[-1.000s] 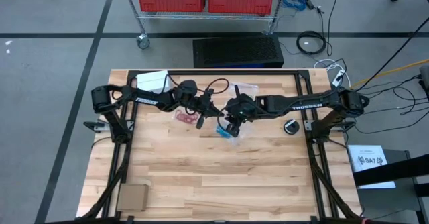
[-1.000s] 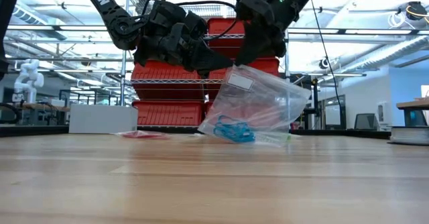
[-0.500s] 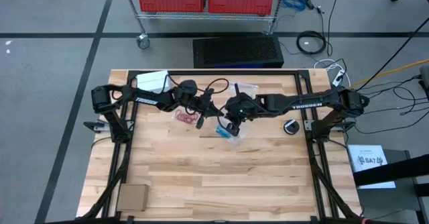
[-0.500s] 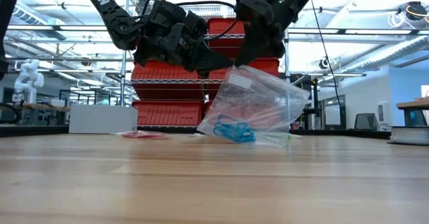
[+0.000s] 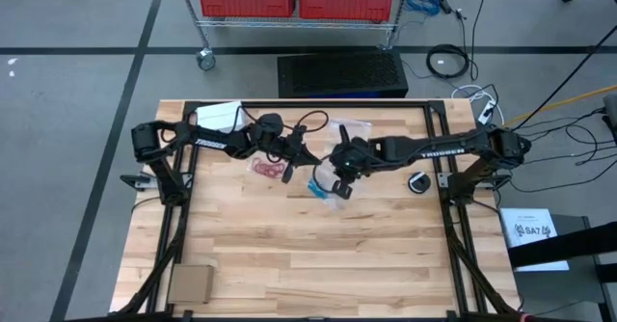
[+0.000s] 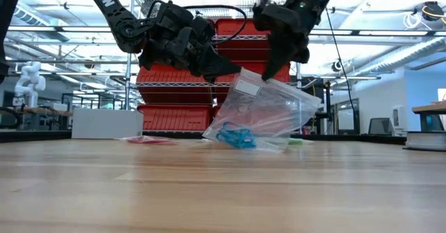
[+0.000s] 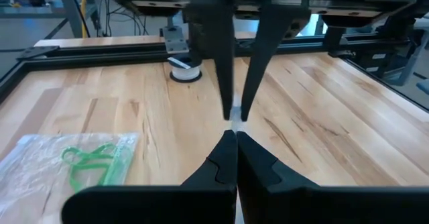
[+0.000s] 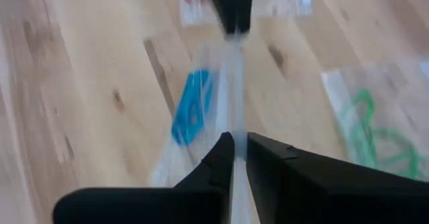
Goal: Sort rubber bands
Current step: Close the bottom right transparent zip lock bag, then move the transparent zip lock bags to the middle
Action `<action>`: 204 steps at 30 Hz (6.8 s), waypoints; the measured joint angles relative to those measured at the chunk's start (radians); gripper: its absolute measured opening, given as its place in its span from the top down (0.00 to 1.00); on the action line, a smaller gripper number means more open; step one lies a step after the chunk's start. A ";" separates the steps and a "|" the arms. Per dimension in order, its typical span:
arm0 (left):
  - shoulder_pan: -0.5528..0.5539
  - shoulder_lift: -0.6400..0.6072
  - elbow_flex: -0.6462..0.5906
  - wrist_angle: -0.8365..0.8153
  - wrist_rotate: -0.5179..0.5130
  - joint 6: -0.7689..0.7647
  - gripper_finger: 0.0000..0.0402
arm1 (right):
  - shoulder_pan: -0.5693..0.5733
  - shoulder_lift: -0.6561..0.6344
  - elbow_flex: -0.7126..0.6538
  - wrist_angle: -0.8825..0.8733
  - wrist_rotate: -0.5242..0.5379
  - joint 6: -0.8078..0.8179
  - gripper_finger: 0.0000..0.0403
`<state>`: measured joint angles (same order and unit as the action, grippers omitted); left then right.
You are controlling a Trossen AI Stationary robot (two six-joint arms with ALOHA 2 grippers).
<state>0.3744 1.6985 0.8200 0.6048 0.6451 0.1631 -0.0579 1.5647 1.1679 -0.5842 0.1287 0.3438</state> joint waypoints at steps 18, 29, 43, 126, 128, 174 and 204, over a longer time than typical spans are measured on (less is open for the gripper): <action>0.005 0.000 0.000 -0.011 -0.002 0.000 1.00 | 0.075 -0.002 0.000 -0.302 -0.030 0.129 0.96; 0.003 0.000 0.000 -0.047 -0.106 0.033 1.00 | 0.078 -0.002 0.000 -0.413 -0.045 0.161 0.96; -0.010 -0.001 0.000 -0.085 -0.135 0.034 0.97 | 0.080 -0.001 -0.002 -0.440 -0.025 0.169 0.77; -0.239 -0.366 -0.197 -0.954 -0.779 -0.440 1.00 | 0.119 0.407 -0.023 0.386 0.021 -0.042 1.00; -0.239 -0.366 -0.235 -0.913 -0.781 -0.447 1.00 | 0.117 0.408 -0.012 0.378 0.018 -0.078 1.00; -0.361 -0.551 -0.402 -0.727 -0.968 -0.645 0.98 | -0.153 0.121 -0.339 0.273 0.027 0.147 1.00; -0.317 -0.647 -0.431 -0.691 -0.885 -0.591 0.97 | 0.264 -0.003 -0.343 0.019 -0.015 0.574 0.96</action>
<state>0.0577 1.0513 0.3893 -0.0864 -0.2398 -0.4282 0.2066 1.5617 0.8252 -0.5653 0.1136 0.9182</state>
